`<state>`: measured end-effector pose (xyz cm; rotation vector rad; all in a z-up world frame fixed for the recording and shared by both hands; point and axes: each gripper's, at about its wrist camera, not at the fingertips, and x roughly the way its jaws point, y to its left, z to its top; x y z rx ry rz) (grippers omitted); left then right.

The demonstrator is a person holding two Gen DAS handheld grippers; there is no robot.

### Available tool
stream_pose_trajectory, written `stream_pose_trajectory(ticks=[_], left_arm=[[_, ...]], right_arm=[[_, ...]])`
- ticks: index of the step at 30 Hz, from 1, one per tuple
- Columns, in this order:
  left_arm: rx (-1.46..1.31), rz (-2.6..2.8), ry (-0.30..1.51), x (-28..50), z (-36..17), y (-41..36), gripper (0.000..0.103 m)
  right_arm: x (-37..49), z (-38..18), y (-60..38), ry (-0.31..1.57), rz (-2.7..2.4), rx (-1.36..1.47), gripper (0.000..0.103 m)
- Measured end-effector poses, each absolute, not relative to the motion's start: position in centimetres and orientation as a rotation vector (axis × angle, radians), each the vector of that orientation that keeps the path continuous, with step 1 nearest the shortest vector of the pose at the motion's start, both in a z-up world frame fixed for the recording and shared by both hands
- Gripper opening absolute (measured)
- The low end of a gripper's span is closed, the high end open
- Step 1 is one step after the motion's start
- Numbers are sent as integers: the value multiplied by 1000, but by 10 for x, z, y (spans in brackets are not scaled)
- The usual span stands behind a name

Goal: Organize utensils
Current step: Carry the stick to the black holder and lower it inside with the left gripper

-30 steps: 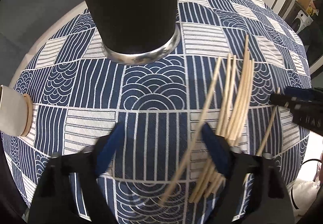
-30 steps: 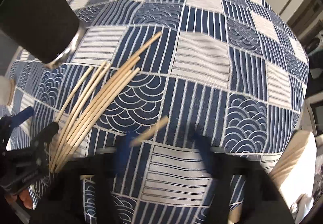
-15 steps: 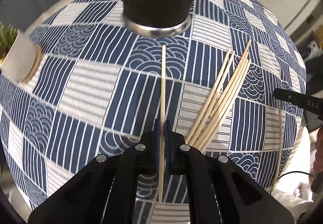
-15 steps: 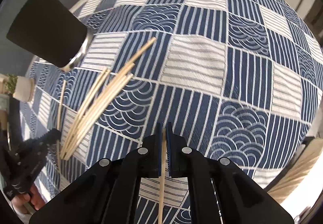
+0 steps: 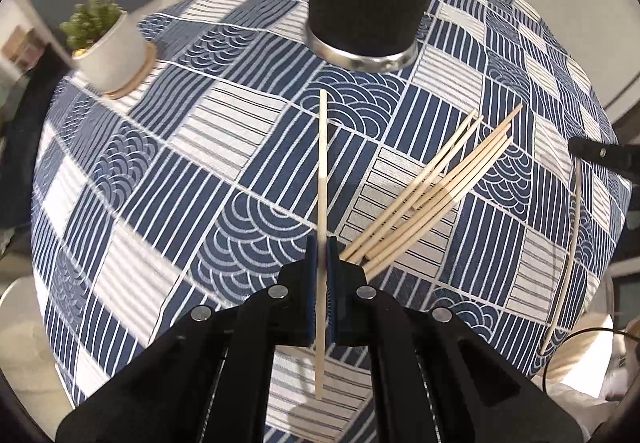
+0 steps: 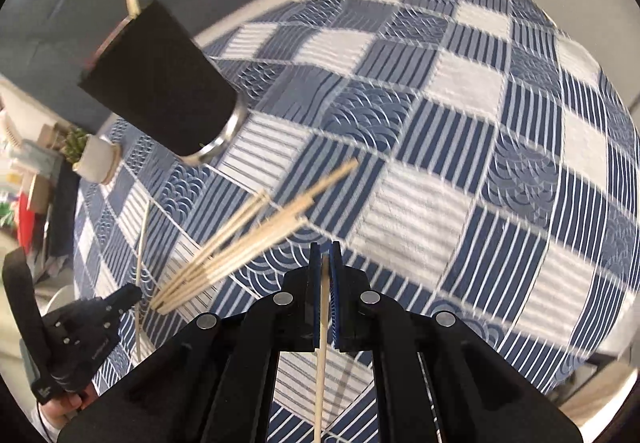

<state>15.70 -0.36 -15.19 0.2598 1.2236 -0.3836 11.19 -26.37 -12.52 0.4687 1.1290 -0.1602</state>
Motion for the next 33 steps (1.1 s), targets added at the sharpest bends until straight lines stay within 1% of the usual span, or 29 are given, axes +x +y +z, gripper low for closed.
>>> stream_pose_trajectory(ticks=[7, 10, 18, 26, 33], left_arm=[[201, -262, 1143, 129, -124, -8, 5], [161, -226, 1081, 114, -105, -14, 5], [194, -167, 960, 86, -49, -31, 5], [230, -165, 883, 97, -10, -40, 5], [212, -226, 824, 128, 17, -43, 5]], right_arm=[[126, -88, -268, 1046, -26, 372, 4], [129, -71, -268, 1002, 22, 327, 4], [138, -25, -263, 902, 124, 273, 4], [156, 25, -246, 777, 152, 193, 4], [174, 70, -232, 700, 154, 143, 4]])
